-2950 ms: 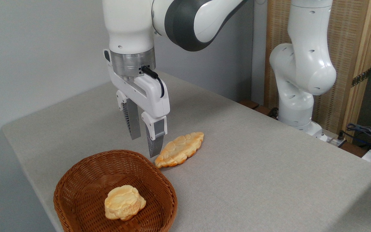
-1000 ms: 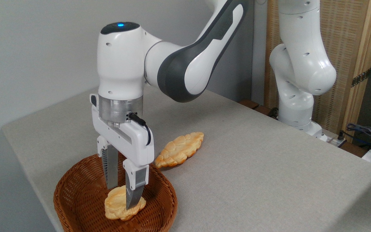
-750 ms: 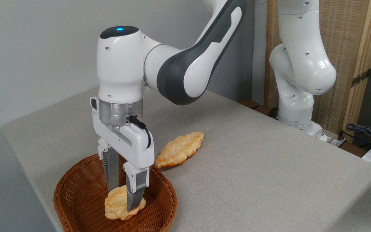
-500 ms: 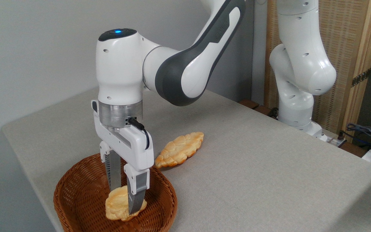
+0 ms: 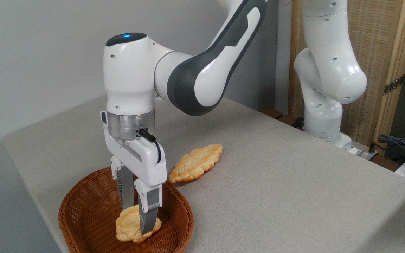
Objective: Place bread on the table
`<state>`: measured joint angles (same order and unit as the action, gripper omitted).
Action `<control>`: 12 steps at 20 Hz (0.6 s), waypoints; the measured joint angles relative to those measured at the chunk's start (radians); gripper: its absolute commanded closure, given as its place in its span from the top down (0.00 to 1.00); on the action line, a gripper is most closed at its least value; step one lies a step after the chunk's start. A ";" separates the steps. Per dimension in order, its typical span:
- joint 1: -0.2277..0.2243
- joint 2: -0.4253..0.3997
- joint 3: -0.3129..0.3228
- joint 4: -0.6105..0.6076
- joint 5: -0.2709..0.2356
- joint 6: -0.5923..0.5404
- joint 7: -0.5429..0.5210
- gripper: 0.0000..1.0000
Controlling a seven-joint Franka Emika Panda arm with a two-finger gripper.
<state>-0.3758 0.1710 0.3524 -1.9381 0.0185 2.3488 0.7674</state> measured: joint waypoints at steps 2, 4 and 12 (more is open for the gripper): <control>0.000 0.000 0.000 0.000 0.000 0.000 0.000 0.56; 0.000 0.000 0.000 0.000 0.000 0.000 0.000 0.56; 0.000 -0.033 0.000 0.012 0.000 -0.010 -0.003 0.60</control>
<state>-0.3761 0.1383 0.3528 -1.9256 0.0185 2.3392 0.7648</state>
